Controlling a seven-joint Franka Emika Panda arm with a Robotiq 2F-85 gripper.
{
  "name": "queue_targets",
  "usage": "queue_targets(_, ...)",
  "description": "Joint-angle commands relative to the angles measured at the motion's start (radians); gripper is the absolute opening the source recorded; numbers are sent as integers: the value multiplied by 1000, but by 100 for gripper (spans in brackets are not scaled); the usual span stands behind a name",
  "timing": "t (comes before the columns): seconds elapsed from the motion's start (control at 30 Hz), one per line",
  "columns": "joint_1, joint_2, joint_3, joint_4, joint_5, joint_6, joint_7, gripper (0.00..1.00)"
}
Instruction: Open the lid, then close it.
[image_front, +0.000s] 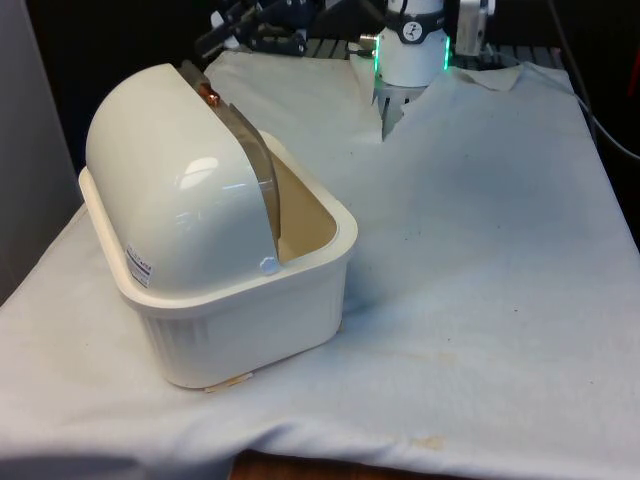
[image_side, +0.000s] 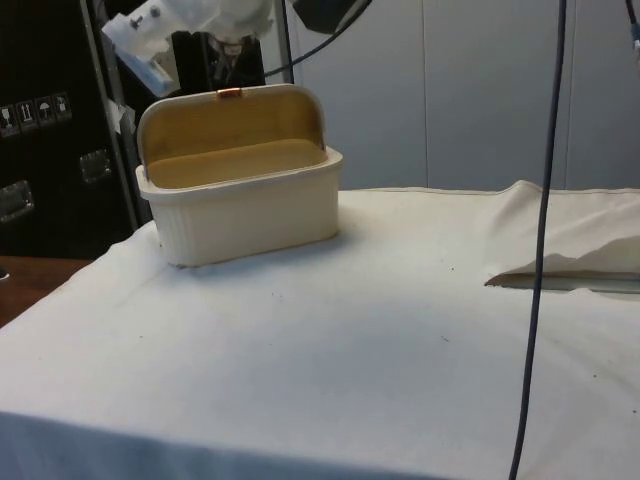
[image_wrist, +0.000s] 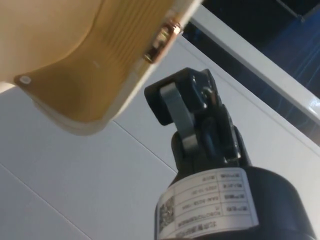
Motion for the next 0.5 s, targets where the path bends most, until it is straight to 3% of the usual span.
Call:
queue_targets(0.0,-6,-15,-1,-6,10,18,-21,0)
queue_targets(0.17,-8,-33,-3,-5,16,33,-46,0)
queue_targets(0.2,-3,-28,-4,-2,2,15,-26,0)
queue_targets(0.23,-9,-36,-3,-5,18,39,-52,0)
queue_targets(0.47,-12,-47,-3,-3,35,79,-102,0)
